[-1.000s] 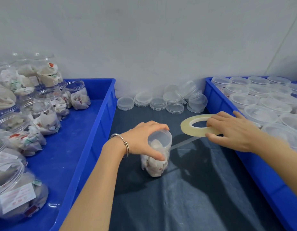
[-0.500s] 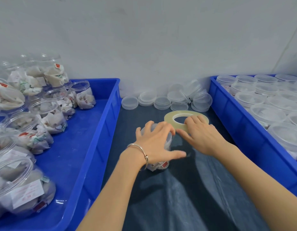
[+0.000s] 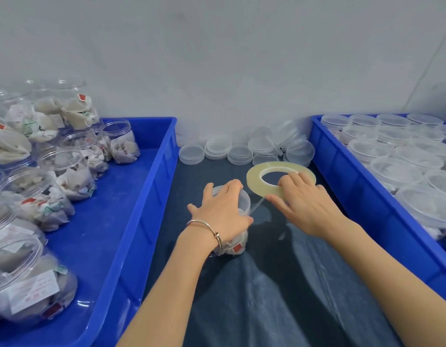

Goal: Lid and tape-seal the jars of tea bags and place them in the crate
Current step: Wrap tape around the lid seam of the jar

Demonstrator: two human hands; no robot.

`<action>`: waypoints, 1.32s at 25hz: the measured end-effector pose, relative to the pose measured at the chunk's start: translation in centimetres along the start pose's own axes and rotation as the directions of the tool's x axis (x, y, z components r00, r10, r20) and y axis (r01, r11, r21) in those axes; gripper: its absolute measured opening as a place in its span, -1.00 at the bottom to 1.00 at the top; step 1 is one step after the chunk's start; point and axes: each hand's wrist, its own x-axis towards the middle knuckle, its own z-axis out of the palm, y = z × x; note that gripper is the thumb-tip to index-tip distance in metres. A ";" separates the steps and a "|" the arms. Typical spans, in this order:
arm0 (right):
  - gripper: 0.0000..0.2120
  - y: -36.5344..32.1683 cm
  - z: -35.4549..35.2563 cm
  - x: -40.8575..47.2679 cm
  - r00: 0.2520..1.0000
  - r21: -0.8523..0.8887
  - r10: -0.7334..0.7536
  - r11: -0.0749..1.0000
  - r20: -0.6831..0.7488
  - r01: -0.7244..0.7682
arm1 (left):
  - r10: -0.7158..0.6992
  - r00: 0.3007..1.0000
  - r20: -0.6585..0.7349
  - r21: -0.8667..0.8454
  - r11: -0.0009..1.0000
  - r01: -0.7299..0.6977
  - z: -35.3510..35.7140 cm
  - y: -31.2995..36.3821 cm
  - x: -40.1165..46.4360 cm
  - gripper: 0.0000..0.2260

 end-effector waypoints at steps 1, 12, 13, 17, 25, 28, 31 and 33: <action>-0.59 -0.4 0.0 0.1 1.000 0.003 -0.002 1.000 0.003 0.002 | -0.002 1.000 0.012 -0.034 0.999 0.002 -0.1 0.1 -0.1 -0.62; -0.62 -2.6 0.4 1.0 0.998 0.057 0.007 0.998 0.066 -0.011 | -0.011 0.928 -0.373 0.007 1.000 0.015 2.6 1.0 -0.8 -0.73; -0.63 -2.7 0.5 1.0 0.998 0.064 0.009 0.998 0.065 -0.013 | -0.002 0.909 -0.416 0.013 1.000 0.009 2.8 1.0 -0.8 -0.74; -0.62 -2.7 0.4 0.7 0.998 0.046 0.035 0.998 0.047 -0.037 | 0.010 0.838 -0.546 -0.002 1.000 -0.013 3.4 1.1 -0.6 -0.79; -0.59 -2.6 0.5 -0.4 0.996 0.012 0.073 0.997 -0.059 -0.073 | 0.076 0.793 -0.605 0.009 0.996 -0.089 3.3 0.8 -0.2 -0.85; -0.61 -2.9 0.6 -0.2 0.996 0.030 0.075 0.997 -0.057 -0.073 | 0.111 0.768 -0.630 0.014 0.991 -0.132 3.1 0.7 -0.4 -0.86; -0.61 -3.1 0.7 -0.3 0.996 0.062 0.078 0.995 -0.046 -0.075 | 0.148 0.747 -0.648 0.029 0.985 -0.169 3.0 0.6 -0.4 -0.87; -0.60 -3.1 0.5 -0.6 0.996 0.074 0.082 0.994 -0.047 -0.078 | 0.154 0.754 -0.639 0.034 0.984 -0.172 2.9 0.5 -0.2 -0.86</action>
